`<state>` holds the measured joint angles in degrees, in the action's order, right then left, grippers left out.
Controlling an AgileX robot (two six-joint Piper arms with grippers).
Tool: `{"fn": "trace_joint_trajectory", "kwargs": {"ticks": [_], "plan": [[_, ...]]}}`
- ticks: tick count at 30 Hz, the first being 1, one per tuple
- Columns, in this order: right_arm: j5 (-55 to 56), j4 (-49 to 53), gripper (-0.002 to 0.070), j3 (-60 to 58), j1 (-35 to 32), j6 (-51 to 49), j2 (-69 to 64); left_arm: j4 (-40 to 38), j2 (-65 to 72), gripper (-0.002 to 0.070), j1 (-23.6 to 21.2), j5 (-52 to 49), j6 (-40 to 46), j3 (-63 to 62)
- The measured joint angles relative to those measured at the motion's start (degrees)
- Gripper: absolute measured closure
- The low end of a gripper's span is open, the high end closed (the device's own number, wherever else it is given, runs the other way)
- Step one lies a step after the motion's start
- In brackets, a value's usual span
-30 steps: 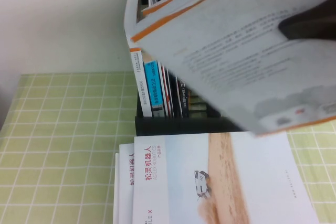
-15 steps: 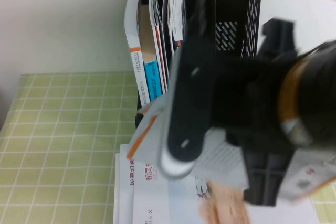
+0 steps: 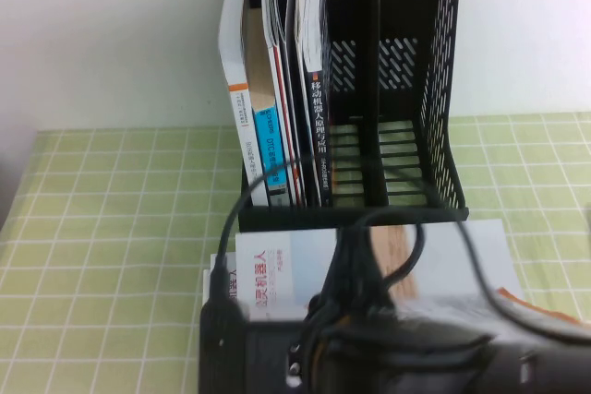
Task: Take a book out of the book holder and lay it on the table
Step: Place the picked book on the book
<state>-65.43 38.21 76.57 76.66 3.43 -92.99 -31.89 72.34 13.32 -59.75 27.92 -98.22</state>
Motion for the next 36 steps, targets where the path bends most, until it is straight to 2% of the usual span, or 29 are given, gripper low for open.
{"fn": "trace_joint_trajectory", "kwargs": {"ticks": [4, 8, 16, 18, 21, 23, 27, 29, 31, 33, 36], "plan": [[6.96, 0.6, 0.0556, -3.51, 0.1, -6.73, -4.11, 0.38, -0.59, 0.0678, 0.0, -1.25, -0.72, 0.0], [13.28, 2.51, 0.0556, -5.68, -0.12, -8.13, -7.74, 1.0, -1.21, 0.0678, 0.0, -1.9, -1.41, 0.0], [15.37, 3.26, 0.0545, -6.44, -0.15, -11.52, -10.31, 2.03, -2.18, 0.0678, 0.0, -2.49, -1.59, 0.0], [15.37, 1.57, 0.0469, -6.44, -0.15, -11.55, -10.31, 2.26, -2.18, 0.0678, 0.0, -2.49, -1.59, 0.0], [14.85, -2.45, 0.0287, -6.44, -0.15, -11.89, -10.31, 2.26, -2.18, 0.0678, 0.0, -2.49, -2.07, 0.0], [14.85, -4.92, 0.0198, -6.44, -0.15, -11.04, -9.73, 2.26, -2.18, 0.0678, 0.0, -2.49, -2.73, 0.0], [16.01, -11.13, 0.0156, -6.44, -0.15, -6.61, -5.14, 2.26, -2.18, 0.0678, 0.0, -2.7, -2.96, 0.12], [17.47, -13.47, 0.0173, -6.44, -0.15, -4.15, -1.32, 2.3, -2.29, 0.0678, 0.0, -2.83, -2.96, 1.02], [18.64, -14.05, 0.0225, -6.44, -0.15, -2.42, 3.73, 2.3, -2.92, 0.0678, 0.0, -2.83, -2.96, 3.03], [19.56, -13.65, 0.0322, -6.44, -0.15, -1.36, 9.06, 1.59, -3.76, 0.0678, 0.0, -2.3, -2.55, 6.11], [19.54, -11.14, 0.0524, -6.44, -0.15, -0.65, 16.02, -0.33, -5.79, 0.0678, 0.0, -0.62, -0.96, 11.48]]}}
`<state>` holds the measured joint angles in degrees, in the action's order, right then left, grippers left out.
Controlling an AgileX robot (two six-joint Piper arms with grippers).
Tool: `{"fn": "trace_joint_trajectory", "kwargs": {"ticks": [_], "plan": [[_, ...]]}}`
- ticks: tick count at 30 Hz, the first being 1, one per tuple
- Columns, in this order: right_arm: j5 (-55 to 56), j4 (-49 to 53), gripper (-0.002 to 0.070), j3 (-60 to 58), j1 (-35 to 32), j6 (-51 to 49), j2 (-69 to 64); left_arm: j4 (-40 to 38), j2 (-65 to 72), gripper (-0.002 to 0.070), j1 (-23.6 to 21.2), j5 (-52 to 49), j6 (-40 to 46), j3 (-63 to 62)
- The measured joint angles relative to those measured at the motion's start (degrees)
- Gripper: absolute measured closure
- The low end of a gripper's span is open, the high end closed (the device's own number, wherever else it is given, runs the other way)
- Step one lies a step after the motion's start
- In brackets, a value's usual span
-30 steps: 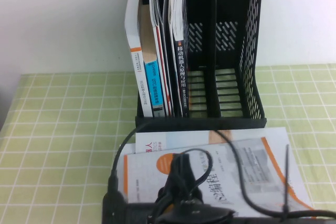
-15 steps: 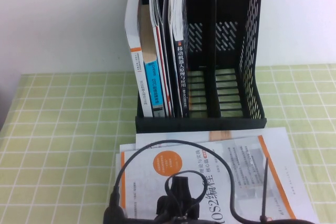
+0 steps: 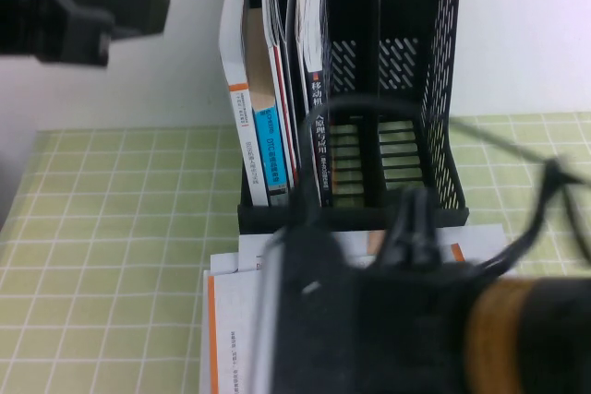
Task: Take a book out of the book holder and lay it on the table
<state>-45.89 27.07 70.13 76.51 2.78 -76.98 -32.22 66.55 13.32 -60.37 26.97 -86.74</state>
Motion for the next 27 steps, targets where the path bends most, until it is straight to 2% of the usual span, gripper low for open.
{"fn": "trace_joint_trajectory", "kwargs": {"ticks": [3, 6, 11, 20, 23, 27], "plan": [[-2.2, 4.11, 0.0632, 0.0, 0.0, -0.27, 5.53, -1.97, -3.41, 0.0678, 0.0, 1.52, 1.15, 6.47], [-4.05, 6.35, 0.0664, -0.36, 0.0, -1.58, 10.33, -3.33, -8.74, 0.0678, 0.0, 4.12, 1.47, 13.32], [-3.36, 8.86, 0.0675, -5.86, 0.0, -6.29, 17.87, -7.28, -19.16, 0.0678, 0.0, 12.44, 1.37, 26.81], [-2.96, 21.64, 0.0677, -24.53, 0.0, -29.3, 31.74, -10.46, -38.72, 0.0678, 0.0, 20.7, 1.55, 47.57], [-1.76, 23.74, 0.0677, -28.97, 0.0, -31.88, 35.74, -10.79, -42.91, 0.0678, 0.0, 23.07, 3.55, 53.86], [-0.79, 30.6, 0.0678, -33.96, 0.0, -35.19, 39.61, -10.88, -45.46, 0.0678, 0.0, 31.42, 6.08, 61.99]]}}
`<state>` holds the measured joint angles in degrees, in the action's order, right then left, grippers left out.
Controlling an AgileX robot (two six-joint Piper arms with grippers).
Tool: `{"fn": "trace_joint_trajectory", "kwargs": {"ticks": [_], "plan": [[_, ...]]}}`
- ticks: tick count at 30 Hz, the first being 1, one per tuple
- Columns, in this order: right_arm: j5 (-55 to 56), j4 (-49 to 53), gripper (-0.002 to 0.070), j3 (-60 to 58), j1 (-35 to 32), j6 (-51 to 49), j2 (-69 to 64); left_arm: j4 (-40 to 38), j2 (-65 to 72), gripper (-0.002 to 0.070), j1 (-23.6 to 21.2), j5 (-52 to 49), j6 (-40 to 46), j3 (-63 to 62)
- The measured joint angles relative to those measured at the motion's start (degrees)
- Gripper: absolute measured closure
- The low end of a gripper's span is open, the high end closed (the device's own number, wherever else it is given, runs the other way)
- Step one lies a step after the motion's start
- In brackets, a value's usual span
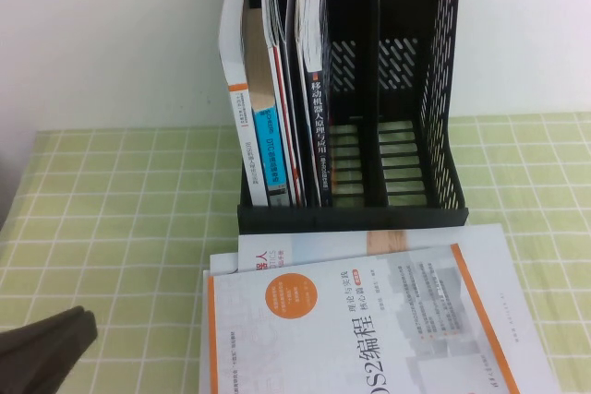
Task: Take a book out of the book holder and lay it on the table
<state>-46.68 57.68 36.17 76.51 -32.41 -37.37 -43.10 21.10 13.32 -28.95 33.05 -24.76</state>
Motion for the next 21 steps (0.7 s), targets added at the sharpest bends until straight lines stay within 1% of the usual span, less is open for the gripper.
{"fn": "trace_joint_trajectory", "kwargs": {"ticks": [4, 9, 16, 21], "plan": [[0.12, 5.2, 0.0678, -2.56, 0.0, -1.86, 0.77, -0.1, -0.12, 0.0678, 0.0, 8.45, 1.68, 5.74], [0.4, 6.53, 0.0678, -2.69, 0.0, -3.18, 0.77, -0.67, -0.12, 0.0678, 0.0, 14.16, 1.79, 6.57], [1.3, 6.57, 0.0678, -2.82, 0.0, -4.13, 0.77, -1.05, -0.12, 0.0678, 0.0, 14.8, 1.92, 6.57], [1.3, 6.66, 0.0678, -2.82, 0.0, -4.36, 0.77, -1.05, -0.12, 0.0678, 0.0, 12.34, 1.92, 6.57]]}}
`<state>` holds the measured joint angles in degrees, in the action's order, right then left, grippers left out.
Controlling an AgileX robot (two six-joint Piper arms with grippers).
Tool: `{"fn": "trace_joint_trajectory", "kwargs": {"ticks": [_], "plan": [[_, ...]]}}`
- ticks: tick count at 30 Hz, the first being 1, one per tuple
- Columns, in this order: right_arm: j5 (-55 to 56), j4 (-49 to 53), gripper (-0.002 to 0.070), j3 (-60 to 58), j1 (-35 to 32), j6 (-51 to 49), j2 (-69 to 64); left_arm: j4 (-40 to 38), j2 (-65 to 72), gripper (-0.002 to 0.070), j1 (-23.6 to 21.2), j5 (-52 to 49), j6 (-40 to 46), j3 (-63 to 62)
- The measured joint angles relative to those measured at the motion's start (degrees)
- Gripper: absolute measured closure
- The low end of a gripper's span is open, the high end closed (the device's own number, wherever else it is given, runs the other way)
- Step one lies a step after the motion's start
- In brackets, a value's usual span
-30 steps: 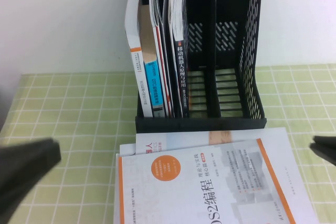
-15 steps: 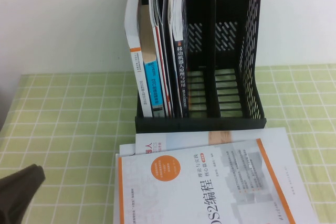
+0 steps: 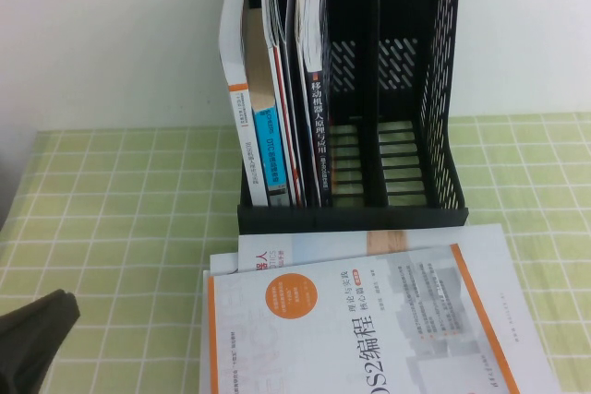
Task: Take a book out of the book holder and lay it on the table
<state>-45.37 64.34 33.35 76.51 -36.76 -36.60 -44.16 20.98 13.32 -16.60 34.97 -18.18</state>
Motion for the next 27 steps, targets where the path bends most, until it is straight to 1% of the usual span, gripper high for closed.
{"fn": "trace_joint_trajectory", "kwargs": {"ticks": [8, 11, 14, 17, 23, 25, 27], "plan": [[0.22, 0.0, 0.0678, -0.09, 0.0, -0.22, 0.0, 0.0, 0.0, 0.0678, 0.0, -2.99, 0.0, 0.0], [0.33, 0.0, 0.0678, -0.09, 0.0, -0.22, 0.0, 1.55, -0.58, 0.0677, 0.0, -1.45, 0.09, 0.31], [0.33, 0.04, 0.0678, -0.09, 0.0, -0.22, 0.0, 4.17, -3.22, 0.0677, 0.0, 2.81, -1.42, 3.35], [0.33, 0.04, 0.0678, -0.09, 0.0, -0.45, 0.0, 8.37, -7.19, 0.0678, 0.0, 7.76, -6.32, 7.72], [0.33, 0.04, 0.0678, -0.09, 0.0, -0.67, 0.0, 20.96, -15.24, 0.0678, 0.0, 13.04, -18.0, 17.07], [0.33, 0.04, 0.0678, -0.09, 0.0, -0.67, 0.0, 23.36, -17.61, 0.0678, -0.1, 13.06, -20.78, 19.19], [0.34, 0.04, 0.0678, -0.09, 0.0, -0.67, 0.0, 25.85, -19.63, 0.0678, -1.17, 11.72, -24.01, 19.47]]}}
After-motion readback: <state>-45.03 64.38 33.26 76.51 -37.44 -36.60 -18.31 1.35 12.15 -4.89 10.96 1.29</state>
